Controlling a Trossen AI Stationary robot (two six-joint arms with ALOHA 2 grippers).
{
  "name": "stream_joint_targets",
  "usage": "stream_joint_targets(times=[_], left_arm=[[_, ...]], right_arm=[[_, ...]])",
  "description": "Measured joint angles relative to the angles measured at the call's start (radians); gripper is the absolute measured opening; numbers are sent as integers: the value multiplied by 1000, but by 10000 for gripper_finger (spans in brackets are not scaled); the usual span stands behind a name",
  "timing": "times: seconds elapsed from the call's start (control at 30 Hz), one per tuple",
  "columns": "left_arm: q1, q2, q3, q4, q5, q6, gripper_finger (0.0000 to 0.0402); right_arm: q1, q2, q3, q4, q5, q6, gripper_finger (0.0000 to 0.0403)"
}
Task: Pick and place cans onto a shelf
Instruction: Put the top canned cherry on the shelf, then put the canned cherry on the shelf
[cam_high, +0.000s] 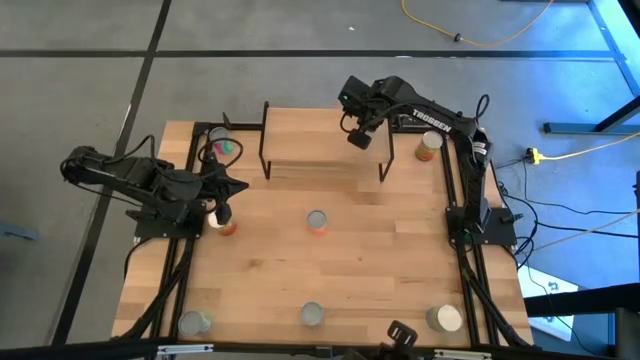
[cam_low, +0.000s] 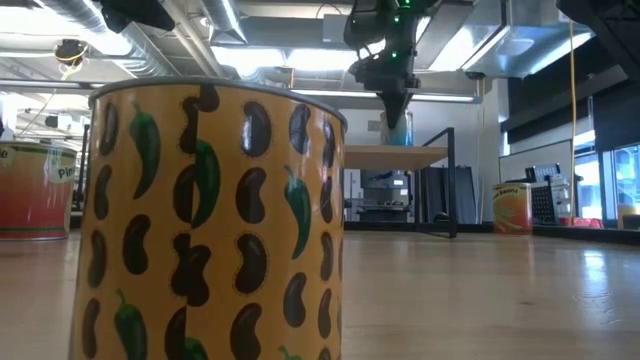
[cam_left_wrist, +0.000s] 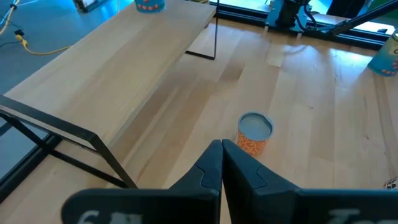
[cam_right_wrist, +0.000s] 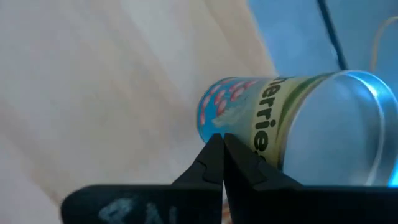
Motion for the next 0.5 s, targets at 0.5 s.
stream_joint_targets(times=[0.5], left_arm=[[0, 0, 0, -1, 0, 0, 0]], right_arm=[[82, 0, 120, -163, -173, -34, 1]])
